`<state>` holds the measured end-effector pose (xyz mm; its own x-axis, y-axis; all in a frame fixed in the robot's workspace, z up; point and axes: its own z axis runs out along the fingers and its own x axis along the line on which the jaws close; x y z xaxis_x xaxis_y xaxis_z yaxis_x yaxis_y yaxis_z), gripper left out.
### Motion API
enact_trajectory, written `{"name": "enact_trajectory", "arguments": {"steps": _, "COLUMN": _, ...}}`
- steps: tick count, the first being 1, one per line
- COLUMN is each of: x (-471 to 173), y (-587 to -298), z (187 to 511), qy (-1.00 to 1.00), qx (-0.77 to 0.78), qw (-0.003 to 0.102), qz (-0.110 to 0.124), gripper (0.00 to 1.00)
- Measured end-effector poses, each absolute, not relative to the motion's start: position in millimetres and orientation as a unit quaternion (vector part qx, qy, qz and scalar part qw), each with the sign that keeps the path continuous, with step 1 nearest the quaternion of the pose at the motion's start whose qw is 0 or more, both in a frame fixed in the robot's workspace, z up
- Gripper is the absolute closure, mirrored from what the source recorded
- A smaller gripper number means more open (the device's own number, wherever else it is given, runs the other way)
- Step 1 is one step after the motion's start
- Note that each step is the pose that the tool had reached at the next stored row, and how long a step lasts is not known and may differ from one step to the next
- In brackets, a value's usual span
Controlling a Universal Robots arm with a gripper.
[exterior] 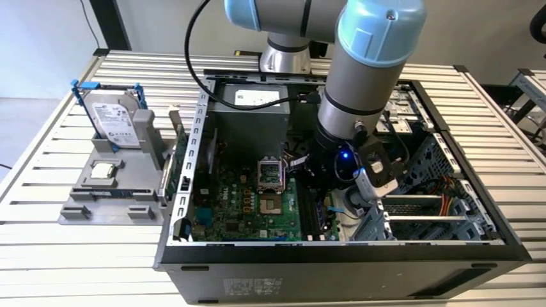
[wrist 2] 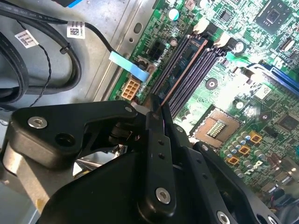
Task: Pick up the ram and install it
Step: 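Insert the ram into the slot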
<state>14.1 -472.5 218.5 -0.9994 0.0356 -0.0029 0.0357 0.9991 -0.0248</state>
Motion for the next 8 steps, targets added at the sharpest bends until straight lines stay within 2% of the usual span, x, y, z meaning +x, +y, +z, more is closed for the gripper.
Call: {"name": "enact_trajectory", "arguments": {"steps": 8, "x": 13.9, "y": -472.6, "z": 214.9, "qy": 1.0, "qx": 0.019, "qw": 0.001, "qz": -0.013, "gripper": 1.0}}
